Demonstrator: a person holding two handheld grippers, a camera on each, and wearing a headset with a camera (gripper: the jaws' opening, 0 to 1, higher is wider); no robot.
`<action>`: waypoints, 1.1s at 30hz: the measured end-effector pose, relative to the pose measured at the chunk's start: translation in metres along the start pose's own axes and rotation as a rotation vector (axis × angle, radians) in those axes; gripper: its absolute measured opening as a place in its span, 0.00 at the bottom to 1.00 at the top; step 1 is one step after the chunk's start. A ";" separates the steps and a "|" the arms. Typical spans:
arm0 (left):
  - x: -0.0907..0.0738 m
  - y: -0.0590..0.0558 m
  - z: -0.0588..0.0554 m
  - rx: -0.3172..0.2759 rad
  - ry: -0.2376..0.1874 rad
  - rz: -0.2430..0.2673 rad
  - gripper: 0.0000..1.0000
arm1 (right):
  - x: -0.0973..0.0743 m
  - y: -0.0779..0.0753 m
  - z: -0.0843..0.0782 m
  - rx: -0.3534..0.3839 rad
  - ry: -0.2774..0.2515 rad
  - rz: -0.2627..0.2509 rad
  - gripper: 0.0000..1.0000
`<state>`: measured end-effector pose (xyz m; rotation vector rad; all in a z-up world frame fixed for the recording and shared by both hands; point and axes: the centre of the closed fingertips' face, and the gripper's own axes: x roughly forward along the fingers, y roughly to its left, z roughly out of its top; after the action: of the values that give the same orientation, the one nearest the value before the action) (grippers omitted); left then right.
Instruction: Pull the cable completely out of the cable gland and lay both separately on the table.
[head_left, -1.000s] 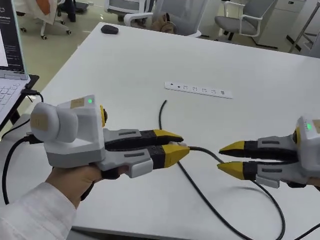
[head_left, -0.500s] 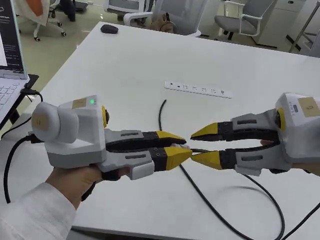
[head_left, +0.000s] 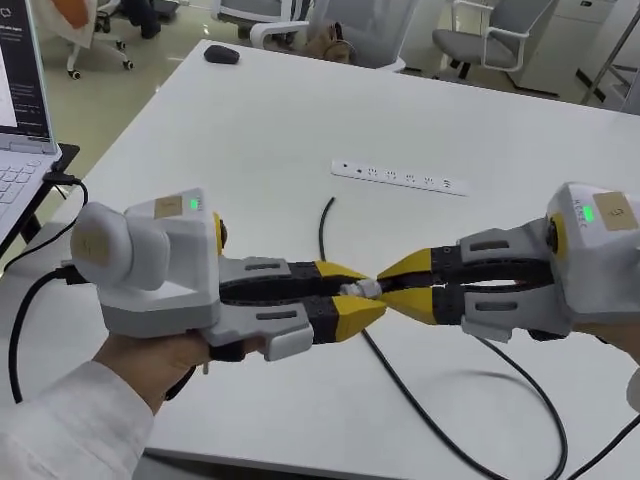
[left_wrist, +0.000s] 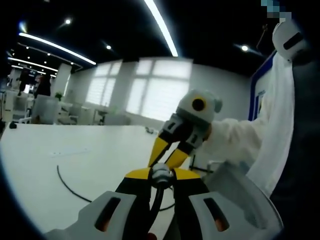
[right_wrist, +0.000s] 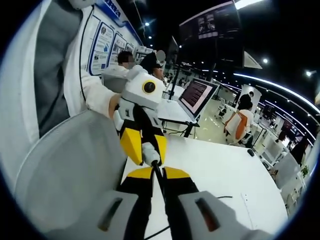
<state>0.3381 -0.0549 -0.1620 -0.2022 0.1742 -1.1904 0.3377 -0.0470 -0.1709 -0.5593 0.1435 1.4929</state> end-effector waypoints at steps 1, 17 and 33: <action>0.000 0.001 -0.001 -0.007 0.007 0.005 0.17 | 0.001 0.000 -0.001 -0.001 0.002 0.000 0.05; -0.007 0.011 0.002 -0.002 0.007 0.052 0.17 | -0.001 -0.006 -0.008 0.011 -0.012 -0.022 0.02; -0.007 0.013 -0.004 -0.034 0.028 0.054 0.17 | -0.030 -0.008 -0.059 0.123 0.066 -0.091 0.02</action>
<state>0.3468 -0.0438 -0.1686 -0.2095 0.2235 -1.1372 0.3571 -0.0997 -0.2071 -0.5093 0.2563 1.3681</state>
